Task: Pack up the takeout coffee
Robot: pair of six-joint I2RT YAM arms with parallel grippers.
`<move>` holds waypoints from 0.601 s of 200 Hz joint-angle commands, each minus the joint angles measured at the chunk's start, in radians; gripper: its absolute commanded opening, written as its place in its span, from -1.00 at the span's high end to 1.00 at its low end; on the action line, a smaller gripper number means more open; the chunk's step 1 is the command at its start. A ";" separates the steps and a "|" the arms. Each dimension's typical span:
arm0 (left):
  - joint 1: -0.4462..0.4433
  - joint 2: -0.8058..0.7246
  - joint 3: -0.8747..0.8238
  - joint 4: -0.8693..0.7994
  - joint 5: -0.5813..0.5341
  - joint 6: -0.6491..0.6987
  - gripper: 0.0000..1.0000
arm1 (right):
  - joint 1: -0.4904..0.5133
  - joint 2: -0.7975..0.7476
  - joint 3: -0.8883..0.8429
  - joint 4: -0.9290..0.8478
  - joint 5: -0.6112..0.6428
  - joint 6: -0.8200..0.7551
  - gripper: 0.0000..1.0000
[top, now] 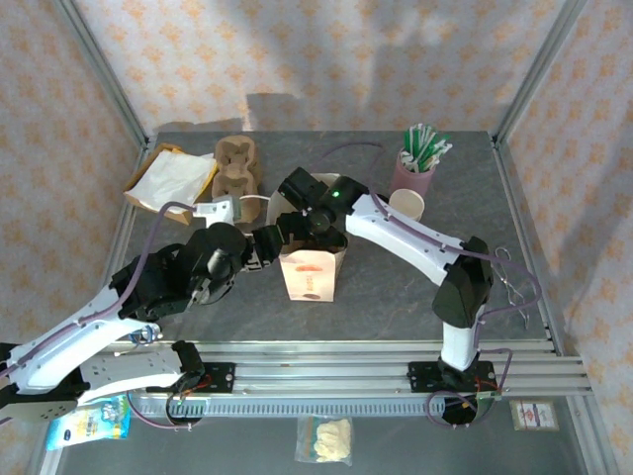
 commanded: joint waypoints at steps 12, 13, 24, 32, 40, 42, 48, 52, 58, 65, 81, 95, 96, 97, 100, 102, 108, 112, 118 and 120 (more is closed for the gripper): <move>0.025 -0.016 0.060 -0.047 -0.046 0.047 -0.55 | 0.006 -0.053 0.027 -0.001 -0.008 -0.011 -0.99; 0.027 -0.015 0.060 -0.048 -0.044 0.049 -0.55 | 0.005 -0.054 0.027 -0.001 -0.009 -0.013 -0.99; 0.040 -0.011 0.069 -0.050 -0.027 0.058 -0.54 | 0.005 -0.057 0.021 0.000 -0.019 -0.020 -0.99; 0.054 -0.005 0.072 -0.049 -0.007 0.068 -0.55 | 0.006 -0.061 0.015 0.002 -0.023 -0.028 -0.99; 0.071 0.005 0.077 -0.058 0.009 0.071 -0.55 | 0.006 -0.063 0.007 0.003 -0.026 -0.033 -0.99; 0.075 0.008 0.077 -0.058 0.015 0.074 -0.55 | 0.006 -0.064 0.005 0.003 -0.025 -0.035 -0.99; 0.089 0.014 0.075 -0.059 0.033 0.083 -0.55 | 0.006 -0.066 -0.002 0.007 -0.028 -0.038 -0.99; 0.098 0.019 0.075 -0.059 0.044 0.087 -0.56 | 0.006 -0.066 -0.006 0.012 -0.032 -0.040 -0.99; 0.112 0.024 0.072 -0.052 0.063 0.095 -0.56 | 0.006 -0.069 -0.013 0.016 -0.037 -0.042 -0.99; 0.132 0.030 0.062 -0.033 0.099 0.111 -0.57 | 0.006 -0.071 -0.021 0.025 -0.042 -0.041 -0.99; 0.194 0.047 0.035 0.009 0.195 0.138 -0.55 | 0.006 -0.079 -0.037 0.043 -0.052 -0.043 -0.99; 0.239 0.058 0.011 0.037 0.254 0.157 -0.51 | 0.006 -0.082 -0.042 0.049 -0.057 -0.047 -0.99; 0.241 0.058 0.009 0.041 0.259 0.159 -0.50 | 0.006 -0.082 -0.042 0.049 -0.058 -0.047 -0.99; 0.244 0.059 0.006 0.044 0.263 0.160 -0.50 | 0.006 -0.082 -0.042 0.049 -0.058 -0.048 -0.99; 0.252 0.059 -0.001 0.053 0.275 0.167 -0.49 | 0.006 -0.082 -0.043 0.049 -0.060 -0.050 -0.99; 0.259 0.060 -0.004 0.058 0.281 0.170 -0.49 | 0.006 -0.082 -0.044 0.050 -0.062 -0.050 -0.99; 0.279 0.064 -0.015 0.072 0.303 0.178 -0.47 | 0.006 -0.083 -0.049 0.055 -0.067 -0.052 -0.99; 0.290 0.066 -0.024 0.086 0.321 0.186 -0.44 | 0.006 -0.085 -0.053 0.059 -0.070 -0.055 -0.99; 0.308 0.072 -0.036 0.109 0.351 0.198 -0.40 | 0.006 -0.086 -0.058 0.064 -0.079 -0.056 -0.99; 0.314 0.073 -0.040 0.114 0.357 0.201 -0.38 | 0.006 -0.086 -0.059 0.067 -0.082 -0.057 -0.99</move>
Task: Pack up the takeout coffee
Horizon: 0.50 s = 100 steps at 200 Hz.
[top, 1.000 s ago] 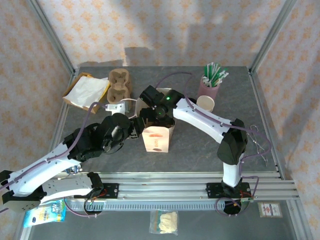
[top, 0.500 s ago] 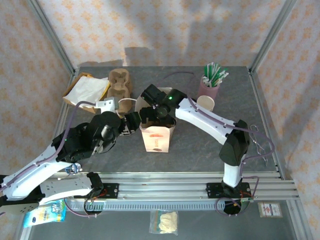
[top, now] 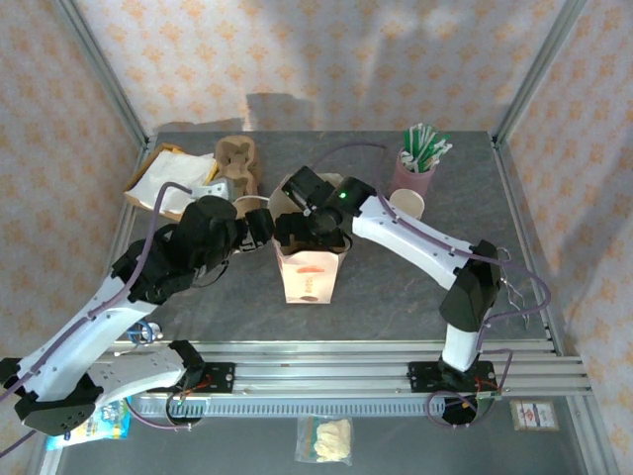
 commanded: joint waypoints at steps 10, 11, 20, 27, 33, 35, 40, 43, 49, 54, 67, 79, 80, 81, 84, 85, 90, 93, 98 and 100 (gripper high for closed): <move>0.076 0.023 -0.059 0.112 0.178 0.078 -0.28 | 0.005 -0.041 -0.029 0.042 -0.029 -0.026 -0.99; 0.076 0.024 -0.061 0.116 0.181 0.079 -0.27 | 0.006 -0.041 -0.030 0.042 -0.030 -0.026 -0.99; 0.091 0.034 -0.068 0.142 0.205 0.085 -0.15 | 0.005 -0.043 -0.034 0.048 -0.037 -0.030 -0.99; 0.099 0.043 -0.078 0.155 0.213 0.089 -0.01 | 0.006 -0.044 -0.038 0.052 -0.045 -0.035 -0.99; 0.106 0.053 -0.086 0.164 0.223 0.094 0.10 | 0.005 -0.046 -0.042 0.059 -0.051 -0.038 -0.99; 0.109 0.056 -0.087 0.166 0.228 0.096 0.13 | 0.006 -0.047 -0.044 0.062 -0.053 -0.039 -0.99; 0.117 0.063 -0.090 0.169 0.236 0.098 0.18 | 0.006 -0.049 -0.048 0.066 -0.057 -0.043 -0.99; 0.120 0.067 -0.092 0.173 0.238 0.101 0.22 | 0.006 -0.051 -0.051 0.068 -0.061 -0.047 -0.99; 0.125 0.072 -0.098 0.181 0.246 0.108 0.29 | 0.007 -0.053 -0.055 0.076 -0.067 -0.050 -0.99; 0.130 0.077 -0.100 0.187 0.249 0.111 0.35 | 0.007 -0.059 -0.062 0.081 -0.071 -0.053 -0.99; 0.137 0.085 -0.104 0.201 0.259 0.118 0.54 | 0.008 -0.065 -0.072 0.095 -0.082 -0.063 -0.99; 0.141 0.091 -0.104 0.205 0.262 0.121 0.85 | 0.010 -0.070 -0.077 0.106 -0.088 -0.075 -0.99; 0.142 0.091 -0.104 0.204 0.262 0.121 0.89 | 0.011 -0.069 -0.078 0.108 -0.088 -0.075 -0.99; 0.142 0.092 -0.103 0.204 0.262 0.120 0.92 | 0.011 -0.068 -0.078 0.108 -0.087 -0.077 -0.99; 0.142 0.092 -0.103 0.205 0.262 0.120 1.00 | 0.013 -0.071 -0.079 0.111 -0.086 -0.079 -0.99; 0.142 0.092 -0.104 0.206 0.262 0.120 1.00 | 0.012 -0.071 -0.079 0.112 -0.085 -0.080 -0.99; 0.142 0.094 -0.103 0.205 0.261 0.120 1.00 | 0.014 -0.070 -0.078 0.115 -0.085 -0.085 -0.99; 0.143 0.095 -0.104 0.204 0.260 0.120 1.00 | 0.016 -0.070 -0.075 0.115 -0.083 -0.087 -0.99; 0.143 0.094 -0.103 0.205 0.260 0.120 1.00 | 0.018 -0.067 -0.070 0.115 -0.078 -0.091 -0.99; 0.144 0.094 -0.104 0.206 0.260 0.120 1.00 | 0.019 -0.067 -0.068 0.115 -0.075 -0.091 -0.99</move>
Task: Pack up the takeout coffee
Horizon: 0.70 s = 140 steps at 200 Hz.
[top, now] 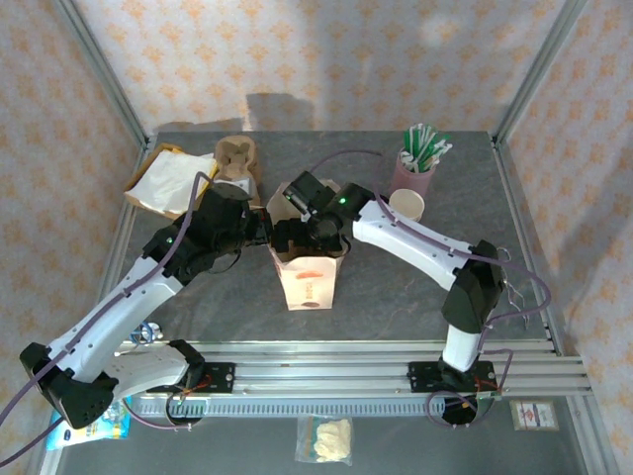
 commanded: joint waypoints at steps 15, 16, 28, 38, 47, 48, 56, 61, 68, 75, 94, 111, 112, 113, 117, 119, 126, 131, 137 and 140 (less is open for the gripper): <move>0.010 -0.002 0.001 0.041 0.022 0.018 1.00 | 0.023 -0.038 0.019 0.039 0.008 -0.055 -0.99; 0.010 -0.002 0.001 0.041 0.023 0.018 1.00 | 0.023 -0.037 0.019 0.040 0.007 -0.055 -0.99; 0.011 0.002 0.009 0.031 0.019 0.018 1.00 | 0.027 -0.031 0.031 0.039 0.009 -0.066 -0.99; 0.010 0.007 0.017 0.020 0.015 0.051 1.00 | 0.029 -0.031 0.038 0.040 0.019 -0.070 -0.99; 0.010 0.012 0.029 0.003 0.009 0.057 1.00 | 0.030 -0.035 0.042 0.040 0.026 -0.073 -0.99; 0.010 0.012 0.030 0.000 0.008 0.058 1.00 | 0.030 -0.035 0.042 0.041 0.027 -0.074 -0.99; 0.011 0.016 0.037 -0.012 0.008 0.063 1.00 | 0.029 -0.044 0.041 0.044 0.032 -0.081 -0.99; 0.010 0.020 0.043 -0.020 0.006 0.067 1.00 | 0.029 -0.050 0.039 0.049 0.036 -0.088 -0.99; 0.010 0.022 0.048 -0.032 0.004 0.070 1.00 | 0.030 -0.062 0.029 0.058 0.039 -0.095 -0.99; 0.012 0.024 0.052 -0.040 0.005 0.073 1.00 | 0.030 -0.074 0.020 0.066 0.043 -0.105 -0.99; 0.015 0.023 0.059 -0.058 0.004 0.079 1.00 | 0.029 -0.112 -0.010 0.087 0.037 -0.126 -0.99; 0.019 0.022 0.064 -0.069 0.008 0.084 1.00 | 0.029 -0.148 -0.047 0.123 0.009 -0.134 -0.99; 0.020 0.022 0.064 -0.069 0.009 0.085 1.00 | 0.029 -0.150 -0.049 0.125 0.009 -0.134 -0.99; 0.020 0.023 0.064 -0.072 0.010 0.085 1.00 | 0.028 -0.151 -0.050 0.127 0.008 -0.134 -0.99; 0.022 0.024 0.064 -0.074 0.010 0.086 1.00 | 0.028 -0.159 -0.060 0.133 0.005 -0.133 -0.99; 0.022 0.024 0.065 -0.075 0.010 0.087 1.00 | 0.027 -0.162 -0.065 0.136 0.002 -0.132 -0.99; 0.024 0.026 0.065 -0.075 0.013 0.087 1.00 | 0.025 -0.173 -0.079 0.146 -0.002 -0.131 -0.99; 0.024 0.026 0.066 -0.077 0.014 0.090 1.00 | 0.024 -0.180 -0.087 0.149 -0.002 -0.130 -0.99; 0.026 0.028 0.069 -0.082 0.014 0.090 1.00 | 0.023 -0.188 -0.098 0.156 -0.004 -0.127 -0.99; 0.027 0.028 0.071 -0.084 0.013 0.092 1.00 | 0.022 -0.193 -0.104 0.162 -0.006 -0.127 -0.99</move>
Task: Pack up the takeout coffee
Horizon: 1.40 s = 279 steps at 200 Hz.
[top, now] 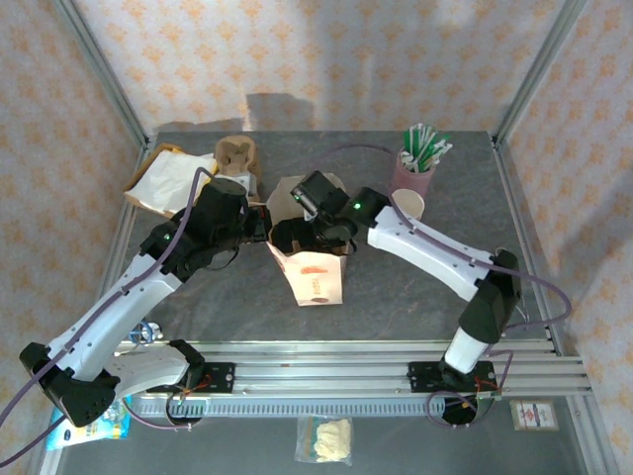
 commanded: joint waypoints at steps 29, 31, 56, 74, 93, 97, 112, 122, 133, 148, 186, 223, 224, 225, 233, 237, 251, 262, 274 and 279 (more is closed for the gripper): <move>0.019 0.023 0.042 -0.065 0.011 0.040 1.00 | 0.001 -0.137 -0.122 0.166 -0.043 -0.017 -0.99; 0.020 0.024 0.043 -0.067 0.011 0.040 1.00 | 0.000 -0.141 -0.129 0.173 -0.044 -0.016 -0.99; 0.023 0.031 0.061 -0.077 0.010 0.048 1.00 | -0.005 -0.222 -0.251 0.319 -0.060 0.005 -1.00; 0.023 0.036 0.075 -0.089 0.006 0.053 1.00 | -0.006 -0.294 -0.351 0.438 -0.055 0.019 -1.00; 0.023 0.037 0.089 -0.102 0.002 0.056 1.00 | -0.012 -0.372 -0.445 0.535 -0.040 0.032 -1.00; 0.024 0.037 0.091 -0.103 0.002 0.058 1.00 | -0.012 -0.386 -0.460 0.555 -0.039 0.035 -1.00; 0.025 0.037 0.093 -0.109 0.000 0.062 1.00 | -0.017 -0.428 -0.512 0.616 -0.048 0.042 -1.00; 0.025 0.037 0.090 -0.109 0.005 0.063 1.00 | -0.017 -0.449 -0.533 0.649 -0.056 0.051 -1.00; 0.026 0.037 0.082 -0.107 0.008 0.062 1.00 | -0.019 -0.461 -0.548 0.682 -0.071 0.061 -1.00; 0.025 0.039 0.077 -0.100 0.015 0.058 1.00 | -0.021 -0.468 -0.556 0.718 -0.099 0.071 -1.00; 0.025 0.046 0.079 -0.099 0.014 0.059 1.00 | -0.023 -0.477 -0.576 0.787 -0.129 0.091 -1.00; 0.026 0.045 0.071 -0.100 0.011 0.058 1.00 | -0.042 -0.521 -0.563 0.827 -0.115 0.111 -0.99; 0.025 0.045 0.071 -0.099 0.010 0.058 1.00 | -0.043 -0.521 -0.562 0.828 -0.115 0.112 -0.99; 0.026 0.045 0.071 -0.099 0.010 0.058 1.00 | -0.044 -0.522 -0.561 0.829 -0.114 0.113 -0.99; 0.026 0.045 0.070 -0.099 0.009 0.057 1.00 | -0.050 -0.526 -0.554 0.833 -0.120 0.119 -0.99; 0.025 0.045 0.069 -0.097 0.009 0.055 1.00 | -0.053 -0.529 -0.551 0.836 -0.124 0.120 -0.99; 0.025 0.046 0.064 -0.095 0.007 0.054 1.00 | -0.063 -0.530 -0.533 0.838 -0.134 0.128 -0.99; 0.025 0.046 0.060 -0.089 0.007 0.051 1.00 | -0.069 -0.530 -0.519 0.839 -0.139 0.130 -0.99; 0.026 0.045 0.054 -0.083 0.005 0.047 1.00 | -0.075 -0.530 -0.501 0.833 -0.131 0.133 -0.99; 0.025 0.045 0.052 -0.080 0.005 0.044 1.00 | -0.078 -0.531 -0.495 0.829 -0.126 0.133 -0.99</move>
